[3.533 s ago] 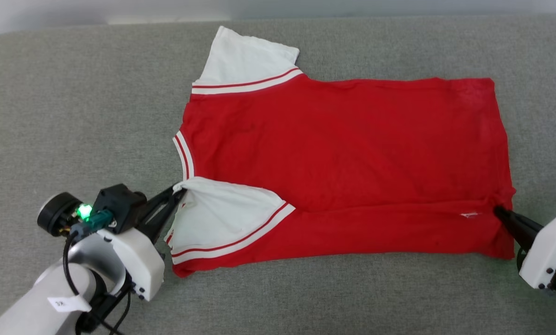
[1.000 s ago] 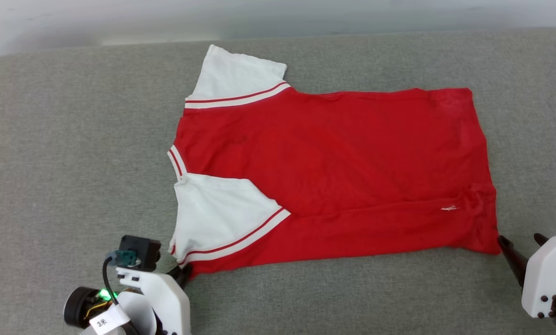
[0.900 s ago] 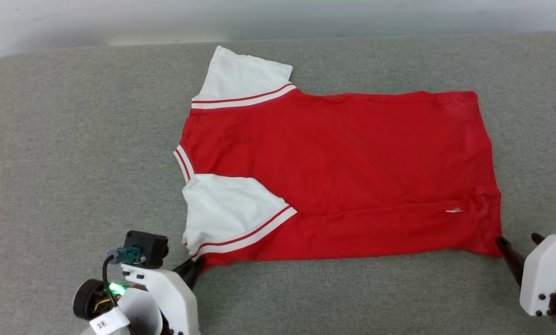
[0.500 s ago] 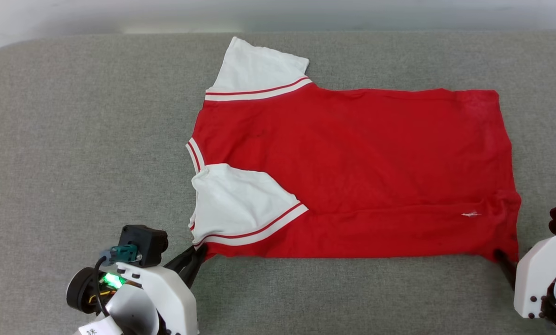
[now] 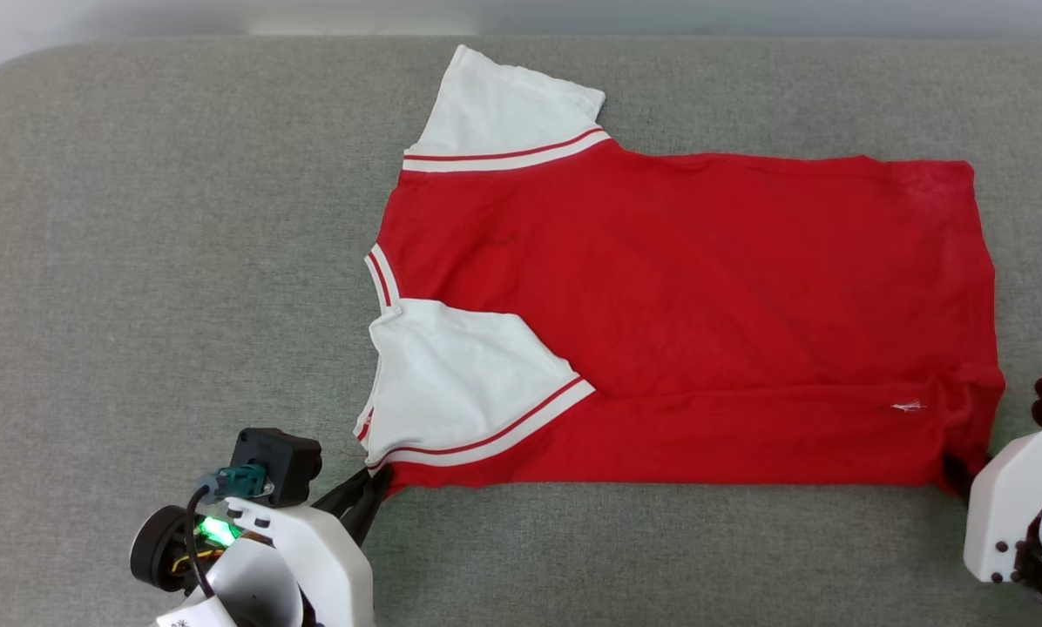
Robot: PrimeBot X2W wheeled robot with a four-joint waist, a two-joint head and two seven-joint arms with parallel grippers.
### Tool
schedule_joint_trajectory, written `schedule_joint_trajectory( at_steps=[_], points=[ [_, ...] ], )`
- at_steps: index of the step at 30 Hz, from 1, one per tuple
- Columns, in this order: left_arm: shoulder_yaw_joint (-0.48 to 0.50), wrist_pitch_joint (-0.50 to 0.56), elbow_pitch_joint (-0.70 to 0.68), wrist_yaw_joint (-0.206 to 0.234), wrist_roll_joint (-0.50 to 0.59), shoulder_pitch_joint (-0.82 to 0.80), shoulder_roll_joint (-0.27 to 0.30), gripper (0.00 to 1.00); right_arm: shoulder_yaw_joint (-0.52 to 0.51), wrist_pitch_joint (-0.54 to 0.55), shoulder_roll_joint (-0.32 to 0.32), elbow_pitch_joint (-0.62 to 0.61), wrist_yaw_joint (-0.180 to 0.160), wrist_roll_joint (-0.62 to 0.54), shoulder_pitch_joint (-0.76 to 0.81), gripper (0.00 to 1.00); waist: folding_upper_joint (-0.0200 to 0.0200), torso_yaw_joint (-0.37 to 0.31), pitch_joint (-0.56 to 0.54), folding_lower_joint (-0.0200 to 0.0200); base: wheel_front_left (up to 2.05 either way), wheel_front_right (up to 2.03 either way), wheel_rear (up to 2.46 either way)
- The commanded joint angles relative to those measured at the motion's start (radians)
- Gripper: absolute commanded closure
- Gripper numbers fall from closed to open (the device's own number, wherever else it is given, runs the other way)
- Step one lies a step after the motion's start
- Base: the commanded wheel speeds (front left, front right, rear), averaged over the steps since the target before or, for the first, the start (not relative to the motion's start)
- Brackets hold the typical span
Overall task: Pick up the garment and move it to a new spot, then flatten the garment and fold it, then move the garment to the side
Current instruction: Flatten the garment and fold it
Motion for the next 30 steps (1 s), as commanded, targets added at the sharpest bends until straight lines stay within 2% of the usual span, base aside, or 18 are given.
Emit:
schedule_joint_trajectory(
  at_steps=[1,10,17,25,30],
  points=[
    [-0.002,0.001,0.002,-0.002,0.004,-0.006,-0.001,1.0,0.031,0.017,0.027,0.057,0.003,0.013,0.027,1.0,0.0,0.001,-0.004,0.0,0.0,0.0,0.0],
    [-0.005,0.012,0.024,0.002,-0.033,0.048,0.012,1.0,-0.002,-0.011,-0.024,0.002,0.001,0.004,0.057,1.0,0.0,-0.02,-0.087,0.0,0.0,0.0,0.0],
    [0.003,0.02,-0.006,0.032,-0.06,0.133,0.056,1.0,-0.026,0.022,-0.042,-0.094,0.001,0.044,0.12,1.0,0.0,-0.046,-0.144,0.0,0.0,0.0,0.0],
    [-0.024,0.052,-0.04,0.045,-0.062,0.211,0.112,1.0,-0.083,0.091,-0.064,-0.199,0.001,0.076,0.224,1.0,0.0,-0.057,-0.163,0.0,0.0,0.0,0.0],
    [-0.063,0.074,0.017,0.025,-0.059,0.207,0.09,1.0,-0.092,0.121,-0.047,-0.209,0.001,0.06,0.286,1.0,0.0,-0.066,-0.153,0.0,0.0,0.0,0.0]
  ],
)
